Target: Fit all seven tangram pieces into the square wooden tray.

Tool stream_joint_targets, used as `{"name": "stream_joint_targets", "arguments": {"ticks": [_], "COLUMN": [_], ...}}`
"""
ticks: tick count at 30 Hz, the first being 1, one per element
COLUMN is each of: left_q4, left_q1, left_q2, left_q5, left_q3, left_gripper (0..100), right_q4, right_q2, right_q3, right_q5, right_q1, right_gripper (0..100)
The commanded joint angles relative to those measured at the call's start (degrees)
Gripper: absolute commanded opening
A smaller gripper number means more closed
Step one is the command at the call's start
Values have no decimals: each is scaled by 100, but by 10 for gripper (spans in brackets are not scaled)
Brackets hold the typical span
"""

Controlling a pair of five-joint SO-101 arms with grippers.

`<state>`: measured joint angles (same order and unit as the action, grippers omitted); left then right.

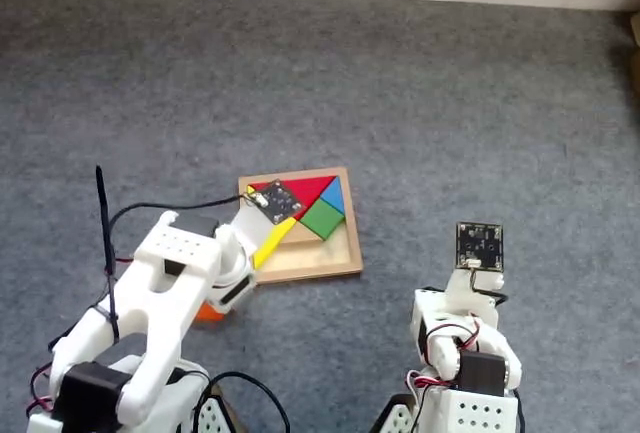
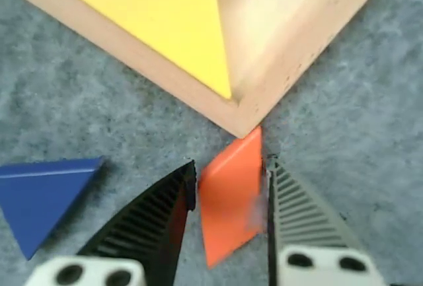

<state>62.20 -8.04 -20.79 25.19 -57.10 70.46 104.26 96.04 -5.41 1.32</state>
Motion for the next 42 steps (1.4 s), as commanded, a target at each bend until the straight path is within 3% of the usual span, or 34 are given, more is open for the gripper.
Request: {"name": "stream_joint_targets", "arguments": {"ticks": [1, 7, 14, 22, 29, 36, 42], "left_q4": [738, 985, 1081, -26, -53, 835, 888], "left_q1": [48, -110, 295, 497, 470, -92, -708], "left_q2": [-224, -655, -664, -655, -725, -1103, -2070], "left_q5": [-26, -26, -26, -26, 0, -70, -607], "left_q3": [752, 919, 541, -576, -611, 189, 391], "left_gripper": [206, 172, 255, 252, 76, 30, 31], "right_q4": [-127, -127, -127, -127, -127, -127, -127], "right_q2": [66, 66, 66, 66, 66, 66, 66], "right_q3": [391, 391, 391, 391, 391, 391, 391], "right_q5": [-26, -26, -26, -26, -26, -26, -26], "right_q1": [66, 75, 75, 75, 75, 75, 75], "right_gripper": [5, 5, 5, 5, 5, 5, 5]}}
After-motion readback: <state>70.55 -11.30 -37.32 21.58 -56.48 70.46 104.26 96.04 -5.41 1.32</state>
